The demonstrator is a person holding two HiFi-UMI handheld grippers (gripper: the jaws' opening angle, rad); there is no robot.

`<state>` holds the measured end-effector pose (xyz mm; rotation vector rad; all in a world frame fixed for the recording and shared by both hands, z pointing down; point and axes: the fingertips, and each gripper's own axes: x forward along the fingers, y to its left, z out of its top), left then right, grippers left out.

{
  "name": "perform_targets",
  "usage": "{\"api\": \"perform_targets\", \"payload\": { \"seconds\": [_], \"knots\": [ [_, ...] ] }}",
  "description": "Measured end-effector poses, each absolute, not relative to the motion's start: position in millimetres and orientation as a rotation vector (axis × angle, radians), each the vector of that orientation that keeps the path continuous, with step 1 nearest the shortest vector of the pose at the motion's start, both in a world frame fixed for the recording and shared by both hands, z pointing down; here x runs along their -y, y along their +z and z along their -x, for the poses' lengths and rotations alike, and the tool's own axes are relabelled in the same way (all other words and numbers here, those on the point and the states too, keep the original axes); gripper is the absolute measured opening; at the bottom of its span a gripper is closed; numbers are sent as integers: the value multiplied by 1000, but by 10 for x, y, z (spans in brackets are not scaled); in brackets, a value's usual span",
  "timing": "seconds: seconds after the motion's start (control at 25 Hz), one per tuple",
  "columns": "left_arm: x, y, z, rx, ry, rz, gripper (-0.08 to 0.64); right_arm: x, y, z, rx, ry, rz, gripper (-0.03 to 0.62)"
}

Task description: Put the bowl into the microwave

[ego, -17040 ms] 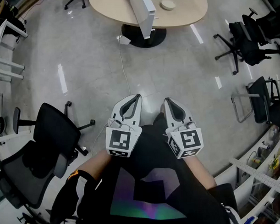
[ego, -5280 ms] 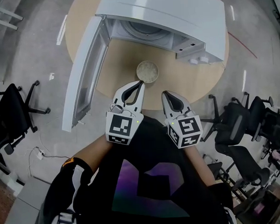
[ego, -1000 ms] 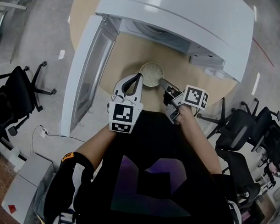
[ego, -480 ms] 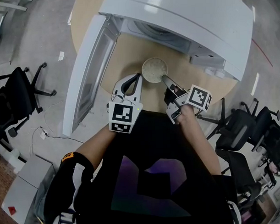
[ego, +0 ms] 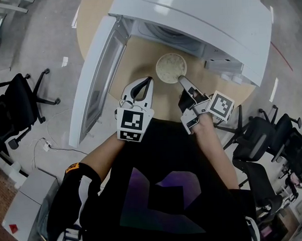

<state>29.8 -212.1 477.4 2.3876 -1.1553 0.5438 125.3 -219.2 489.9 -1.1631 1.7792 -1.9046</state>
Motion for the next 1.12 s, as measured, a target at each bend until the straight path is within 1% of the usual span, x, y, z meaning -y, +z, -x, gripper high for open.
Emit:
{"api": "perform_targets", "payload": {
  "seconds": [0.68,1.12],
  "knots": [
    [2487,4625,-273,1218,477,-2387,46,2534,4742,-1269,-1686,-1811,1252,52],
    [2617,4612,-228,1259,514,-2404,46,2704,4732,-1229,-1619,-1786,1255,52]
  ]
}}
